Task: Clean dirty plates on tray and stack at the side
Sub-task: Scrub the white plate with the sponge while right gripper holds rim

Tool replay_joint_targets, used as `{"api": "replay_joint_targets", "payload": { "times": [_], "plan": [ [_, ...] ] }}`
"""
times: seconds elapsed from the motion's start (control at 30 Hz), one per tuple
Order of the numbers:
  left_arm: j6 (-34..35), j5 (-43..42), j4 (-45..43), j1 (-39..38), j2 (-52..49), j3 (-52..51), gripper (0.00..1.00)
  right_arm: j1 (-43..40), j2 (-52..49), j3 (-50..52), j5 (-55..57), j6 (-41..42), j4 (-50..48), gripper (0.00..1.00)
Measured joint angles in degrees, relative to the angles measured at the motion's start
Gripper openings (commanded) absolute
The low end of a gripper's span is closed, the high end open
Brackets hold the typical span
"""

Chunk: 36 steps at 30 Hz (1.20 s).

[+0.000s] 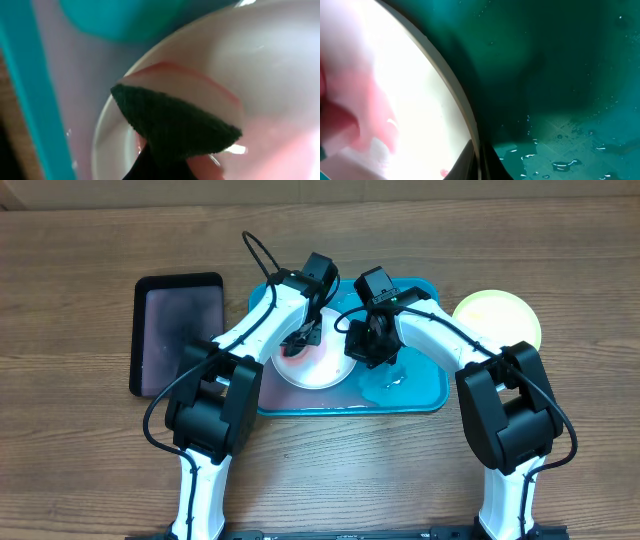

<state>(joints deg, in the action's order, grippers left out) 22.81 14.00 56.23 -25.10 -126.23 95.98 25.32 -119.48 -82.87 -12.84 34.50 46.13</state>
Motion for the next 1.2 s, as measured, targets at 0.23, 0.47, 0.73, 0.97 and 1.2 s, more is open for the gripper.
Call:
{"api": "replay_joint_targets", "payload": {
  "times": [0.23,0.47,0.73,0.97,1.2],
  "plan": [
    [-8.5,-9.0,8.5,0.3,0.0,0.0,0.04,0.0,0.0,0.0,0.0,0.0,0.1,0.04],
    [-22.6,-27.9,5.4,0.7,0.0,0.0,0.04,0.0,0.0,0.0,0.0,0.0,0.2,0.04],
    [-18.4,-29.1,-8.2,0.7,0.0,-0.1,0.04,0.0,0.0,0.0,0.0,-0.1,0.2,0.04],
    [-4.3,-12.3,-5.0,1.5,0.0,0.0,0.04,0.2,0.0,0.0,-0.3,0.0,0.2,0.04],
    [-0.2,-8.2,3.5,3.5,0.0,0.2,0.04,0.3,0.0,0.0,-0.3,0.0,0.1,0.04]
  ]
}}
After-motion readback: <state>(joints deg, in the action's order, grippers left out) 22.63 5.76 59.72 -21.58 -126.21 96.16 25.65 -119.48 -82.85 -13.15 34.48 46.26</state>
